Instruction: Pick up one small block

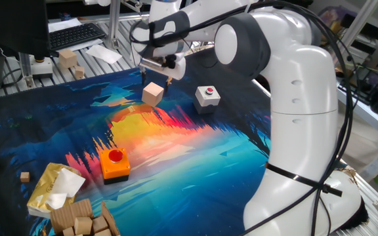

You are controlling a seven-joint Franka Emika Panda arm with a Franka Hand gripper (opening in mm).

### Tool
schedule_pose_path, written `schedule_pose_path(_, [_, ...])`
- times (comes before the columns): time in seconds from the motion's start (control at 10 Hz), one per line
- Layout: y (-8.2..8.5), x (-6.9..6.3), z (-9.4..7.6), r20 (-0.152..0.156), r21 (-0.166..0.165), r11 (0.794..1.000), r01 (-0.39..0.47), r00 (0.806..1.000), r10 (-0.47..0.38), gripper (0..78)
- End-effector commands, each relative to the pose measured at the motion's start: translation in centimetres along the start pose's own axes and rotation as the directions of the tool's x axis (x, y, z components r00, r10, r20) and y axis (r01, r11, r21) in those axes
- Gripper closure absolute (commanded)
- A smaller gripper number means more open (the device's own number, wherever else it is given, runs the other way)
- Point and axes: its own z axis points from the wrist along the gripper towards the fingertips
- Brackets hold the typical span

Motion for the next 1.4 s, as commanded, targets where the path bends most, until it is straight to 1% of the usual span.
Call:
schedule_pose_path(0.1, [0.09, -0.36, 0.42, 0.005, -0.009, 0.999, -0.034, 0.999, 0.034, 0.1])
schedule_pose_path(0.6, [-0.09, -0.37, 1.04, 0.004, -0.012, 0.999, -0.029, 1.000, 0.029, 0.1])
schedule_pose_path(0.8, [-0.07, -0.34, 1.04, 0.004, -0.014, 1.000, -0.021, 1.000, 0.021, 0.1])
schedule_pose_path(0.9, [-0.07, -0.34, 1.04, 0.012, -0.028, 0.999, -0.030, 0.999, 0.031, 0.1])
schedule_pose_path(1.2, [-0.07, -0.31, 1.05, 0.014, -0.032, 0.998, -0.056, 0.998, 0.057, 0.1])
schedule_pose_path(1.3, [-0.07, -0.31, 1.05, 0.014, -0.032, 0.998, -0.056, 0.998, 0.057, 76.3])
schedule_pose_path(1.4, [-0.07, -0.31, 1.05, 0.014, -0.032, 0.998, -0.056, 0.998, 0.057, 76.3])
